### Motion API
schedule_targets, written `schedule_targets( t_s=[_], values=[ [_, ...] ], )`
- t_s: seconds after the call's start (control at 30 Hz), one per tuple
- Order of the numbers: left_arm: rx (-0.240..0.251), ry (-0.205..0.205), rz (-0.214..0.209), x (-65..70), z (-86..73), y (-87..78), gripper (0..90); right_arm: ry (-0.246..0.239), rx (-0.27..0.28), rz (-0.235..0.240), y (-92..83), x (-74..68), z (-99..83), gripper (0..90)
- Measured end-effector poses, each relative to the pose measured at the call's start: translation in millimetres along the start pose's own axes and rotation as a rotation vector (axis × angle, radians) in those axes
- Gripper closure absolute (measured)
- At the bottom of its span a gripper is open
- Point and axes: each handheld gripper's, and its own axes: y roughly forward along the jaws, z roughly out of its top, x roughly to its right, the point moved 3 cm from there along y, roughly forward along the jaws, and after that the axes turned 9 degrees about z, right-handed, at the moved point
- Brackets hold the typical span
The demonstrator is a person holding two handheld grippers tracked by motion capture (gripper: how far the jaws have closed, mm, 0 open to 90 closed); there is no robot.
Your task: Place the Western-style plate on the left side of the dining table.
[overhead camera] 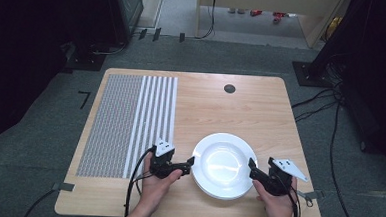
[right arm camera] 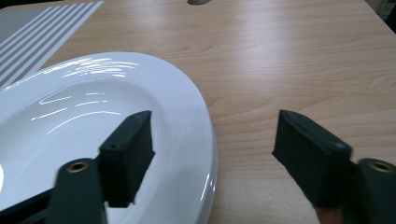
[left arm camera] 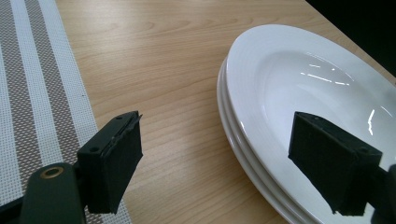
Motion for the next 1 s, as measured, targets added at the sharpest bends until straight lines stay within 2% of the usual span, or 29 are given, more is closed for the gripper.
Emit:
schedule_targets(
  t_s=[0.03,0.07,0.17,0.2,0.23,0.27,0.33,0.47,0.5,0.6,0.67,0.9,0.97,1.0],
  values=[
    [0.000,0.000,0.000,0.0,0.0,0.0,17.7,0.000,0.000,0.000,0.0,0.0,0.0,30.8],
    [-0.001,0.001,-0.002,0.9,-0.2,0.0,17.7,-0.009,0.000,0.016,0.3,-1.5,-0.5,36.2],
    [0.000,0.004,-0.005,2.2,-0.6,0.0,17.6,-0.004,-0.007,0.048,1.2,-3.0,-1.0,40.0],
    [-0.001,0.003,-0.009,3.3,-1.0,0.3,17.7,0.005,-0.007,0.062,1.2,-4.0,-1.8,45.8],
    [-0.001,0.003,-0.009,3.3,-1.0,0.3,17.7,0.005,-0.007,0.062,1.2,-4.0,-1.8,45.8],
    [-0.002,0.003,-0.012,4.8,-1.8,0.7,17.7,0.021,-0.004,0.066,1.1,-4.8,-2.9,50.5],
    [-0.004,0.004,-0.016,5.9,-2.6,1.1,17.7,0.026,-0.003,0.070,1.0,-5.0,-3.5,53.4],
    [-0.016,0.009,-0.025,9.5,-5.4,3.1,18.0,0.014,-0.003,0.080,1.1,-5.6,-4.0,57.7],
    [-0.018,0.011,-0.030,11.1,-6.2,3.7,18.2,0.025,-0.003,0.082,0.6,-6.5,-4.4,59.7],
    [-0.021,0.019,-0.031,13.3,-7.6,4.5,20.3,0.022,0.001,0.085,0.4,-7.2,-4.6,60.2],
    [-0.025,0.026,-0.036,14.6,-8.7,5.0,21.5,0.037,-0.002,0.100,0.4,-8.2,-4.7,61.0],
    [-0.030,0.041,-0.040,19.9,-13.6,7.0,26.8,0.060,0.002,0.107,-0.9,-6.0,-5.5,66.6],
    [-0.030,0.043,-0.040,20.4,-14.2,7.1,30.7,0.068,0.005,0.121,-1.2,-4.7,-5.7,67.0],
    [-0.027,0.044,-0.041,20.9,-14.7,7.4,31.8,0.096,0.008,0.155,-1.4,-2.6,-6.7,68.7]
  ],
)
